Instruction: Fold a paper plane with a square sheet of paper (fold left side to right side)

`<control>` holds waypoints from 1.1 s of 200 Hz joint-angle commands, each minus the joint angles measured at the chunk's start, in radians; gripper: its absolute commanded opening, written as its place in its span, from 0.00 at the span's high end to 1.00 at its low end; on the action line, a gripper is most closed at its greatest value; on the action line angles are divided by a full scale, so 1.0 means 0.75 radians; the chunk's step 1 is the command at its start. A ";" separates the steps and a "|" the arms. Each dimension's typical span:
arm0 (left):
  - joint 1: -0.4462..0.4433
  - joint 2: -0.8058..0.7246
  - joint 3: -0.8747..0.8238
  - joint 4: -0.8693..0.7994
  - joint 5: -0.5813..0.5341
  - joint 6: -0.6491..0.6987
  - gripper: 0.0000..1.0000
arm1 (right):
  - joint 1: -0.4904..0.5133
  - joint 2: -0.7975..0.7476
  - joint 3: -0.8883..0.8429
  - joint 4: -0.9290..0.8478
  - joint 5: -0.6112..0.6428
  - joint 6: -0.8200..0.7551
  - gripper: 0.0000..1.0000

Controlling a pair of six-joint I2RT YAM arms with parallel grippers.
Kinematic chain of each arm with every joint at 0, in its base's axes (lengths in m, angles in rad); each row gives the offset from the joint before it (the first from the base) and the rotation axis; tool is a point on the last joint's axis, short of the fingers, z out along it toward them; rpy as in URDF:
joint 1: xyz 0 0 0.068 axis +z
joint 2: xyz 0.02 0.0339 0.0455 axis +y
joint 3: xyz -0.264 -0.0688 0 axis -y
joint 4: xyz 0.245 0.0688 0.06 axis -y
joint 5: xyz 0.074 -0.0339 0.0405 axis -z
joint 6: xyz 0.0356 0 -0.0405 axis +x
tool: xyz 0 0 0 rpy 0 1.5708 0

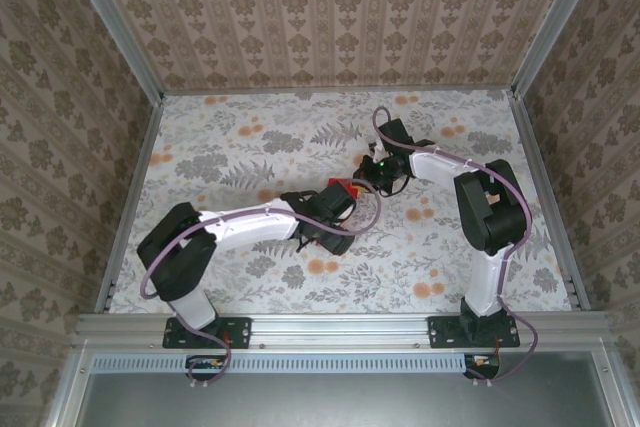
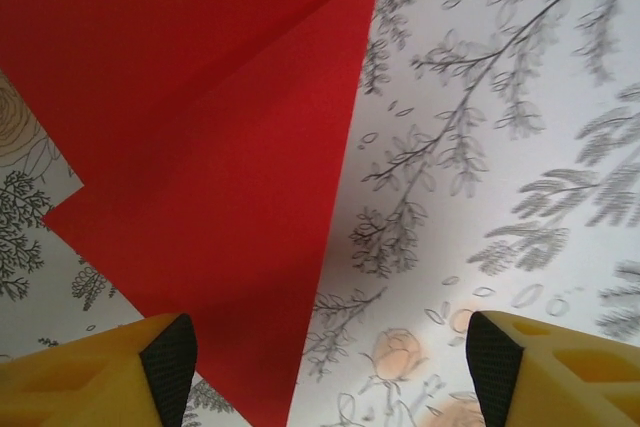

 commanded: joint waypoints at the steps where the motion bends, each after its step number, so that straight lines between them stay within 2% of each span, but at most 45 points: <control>1: -0.031 0.047 0.068 -0.021 -0.163 0.012 0.27 | 0.006 0.023 0.037 -0.042 0.005 0.023 1.00; 40: -0.076 0.131 0.125 -0.042 -0.292 0.058 0.31 | 0.007 0.028 0.039 -0.045 -0.003 0.024 1.00; 67: -0.090 0.192 0.165 -0.063 -0.323 0.072 0.38 | 0.006 0.034 0.037 -0.043 -0.010 0.021 1.00; 101: -0.096 0.212 0.180 -0.072 -0.346 0.072 0.54 | 0.006 0.035 0.042 -0.051 -0.010 0.010 1.00; 133: -0.094 0.212 0.183 -0.066 -0.325 0.075 0.77 | 0.006 0.045 0.056 -0.070 -0.012 -0.013 1.00; 159: -0.088 0.203 0.184 -0.057 -0.281 0.078 0.88 | 0.006 0.045 0.069 -0.095 -0.009 -0.048 0.91; 189: -0.042 0.172 0.184 -0.048 -0.165 0.067 0.99 | 0.000 0.011 0.096 -0.123 0.033 -0.112 0.73; 220: 0.034 0.143 0.185 -0.039 0.026 0.070 1.00 | -0.030 -0.106 0.081 -0.132 0.164 -0.180 0.51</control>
